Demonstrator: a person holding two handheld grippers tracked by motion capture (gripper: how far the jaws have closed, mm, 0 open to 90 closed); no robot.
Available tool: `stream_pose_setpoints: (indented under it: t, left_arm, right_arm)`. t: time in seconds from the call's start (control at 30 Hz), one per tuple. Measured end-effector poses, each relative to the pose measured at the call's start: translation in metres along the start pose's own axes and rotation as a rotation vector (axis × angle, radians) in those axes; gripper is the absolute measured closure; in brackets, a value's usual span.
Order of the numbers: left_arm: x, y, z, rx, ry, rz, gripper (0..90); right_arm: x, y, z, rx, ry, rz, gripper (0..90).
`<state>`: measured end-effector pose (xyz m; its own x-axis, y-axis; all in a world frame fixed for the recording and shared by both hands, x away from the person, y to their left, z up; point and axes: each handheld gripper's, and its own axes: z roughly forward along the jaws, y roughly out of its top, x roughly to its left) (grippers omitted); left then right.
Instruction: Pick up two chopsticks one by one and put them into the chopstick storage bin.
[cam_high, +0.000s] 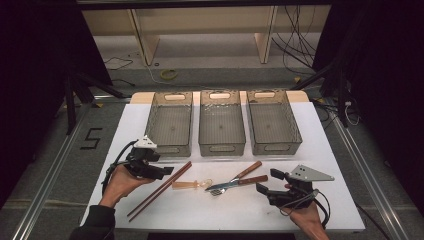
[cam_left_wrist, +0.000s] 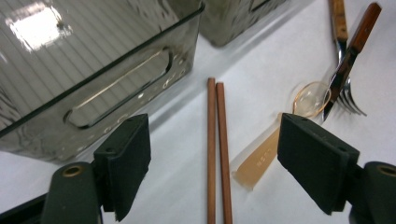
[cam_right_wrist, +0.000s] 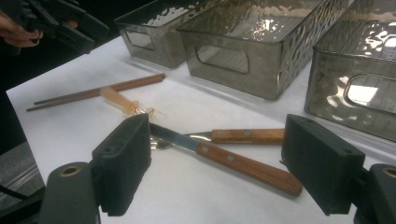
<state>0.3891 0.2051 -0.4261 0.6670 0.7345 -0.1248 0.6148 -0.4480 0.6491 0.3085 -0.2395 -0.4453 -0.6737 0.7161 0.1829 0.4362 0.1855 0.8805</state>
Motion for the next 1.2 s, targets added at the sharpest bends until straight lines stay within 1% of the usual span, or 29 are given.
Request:
stream_pose_setpoints:
  t: [0.07,0.1,0.13,0.27,0.33,0.37,0.4,0.43,0.47,0.5,0.53,0.57,0.6,0.63,0.67,0.77,0.83,0.87,0.9,0.93,1.13,1.2]
  left_arm:
    - [0.000,0.000,0.000,0.004,0.007,0.001,26.6]
    - [0.000,-0.002,0.000,0.013,0.017,0.006,27.3]
    - [0.000,-0.002,0.000,0.013,0.017,0.006,27.2]
    - [0.001,-0.006,0.005,0.066,0.033,0.012,28.3]
    - [0.002,-0.007,0.006,0.082,0.032,0.013,28.6]
    - [0.002,-0.007,0.006,0.082,0.032,0.013,29.3]
    - [0.003,-0.007,0.006,0.107,0.044,0.019,30.1]
    - [0.003,-0.007,0.006,0.107,0.044,0.019,30.9]
    - [0.004,-0.009,0.006,0.134,0.055,0.020,31.8]
    - [0.004,-0.009,0.006,0.134,0.055,0.020,32.7]
    - [0.005,-0.010,0.006,0.148,0.056,0.017,33.5]
    - [0.006,-0.011,0.006,0.165,0.054,0.017,34.2]
    - [0.006,-0.012,0.006,0.198,0.057,0.009,35.4]
    - [0.006,-0.012,0.006,0.198,0.057,0.009,37.4]
    - [0.007,-0.014,0.006,0.228,0.063,0.023,39.4]
    - [0.007,-0.015,0.006,0.240,0.061,0.021,44.9]
    - [0.006,-0.016,0.009,0.266,0.051,0.020,46.2]
    - [0.004,-0.017,0.012,0.293,0.046,0.015,48.5]
    - [0.004,-0.017,0.012,0.293,0.046,0.015,50.1]
    - [0.004,-0.019,0.016,0.320,0.040,0.025,51.7]
    - [0.000,-0.022,0.025,0.348,0.018,0.035,60.3]
    - [-0.001,-0.023,0.027,0.359,0.010,0.033,63.4]
  right_arm:
    - [0.000,0.000,0.001,0.003,0.005,-0.002,24.5]
    - [0.000,0.000,0.001,0.005,0.008,-0.001,24.4]
    - [0.001,0.000,0.002,0.006,0.010,-0.003,24.2]
    - [0.003,0.000,0.001,0.006,0.013,-0.013,24.2]
    - [0.003,0.001,0.001,0.007,0.015,-0.016,24.2]
    - [0.003,0.000,0.001,0.007,0.016,-0.017,24.2]
    - [0.003,0.000,0.001,0.007,0.015,-0.018,24.2]
    - [0.003,0.000,0.001,0.007,0.015,-0.018,24.2]
    - [0.003,0.000,0.001,0.008,0.016,-0.019,24.2]
    - [0.003,0.000,0.001,0.008,0.016,-0.019,24.2]
    - [0.003,0.000,0.001,0.010,0.018,-0.019,24.2]
    - [0.004,0.000,0.001,0.011,0.018,-0.019,24.2]
    - [0.004,0.000,0.001,0.012,0.019,-0.019,24.2]
    - [0.004,0.000,0.001,0.012,0.019,-0.019,24.2]
    - [0.004,0.000,0.002,0.013,0.024,-0.017,24.2]
    - [0.004,0.000,0.002,0.017,0.022,-0.017,24.3]
    - [0.004,0.000,0.002,0.017,0.023,-0.016,24.3]
    - [0.004,0.000,0.002,0.019,0.023,-0.017,24.3]
    - [0.004,0.000,0.002,0.021,0.022,-0.018,24.3]
    - [0.004,0.000,0.002,0.020,0.022,-0.018,24.4]
    - [0.004,0.000,0.003,0.025,0.025,-0.017,24.7]
    - [0.004,0.000,0.003,0.028,0.025,-0.019,24.8]
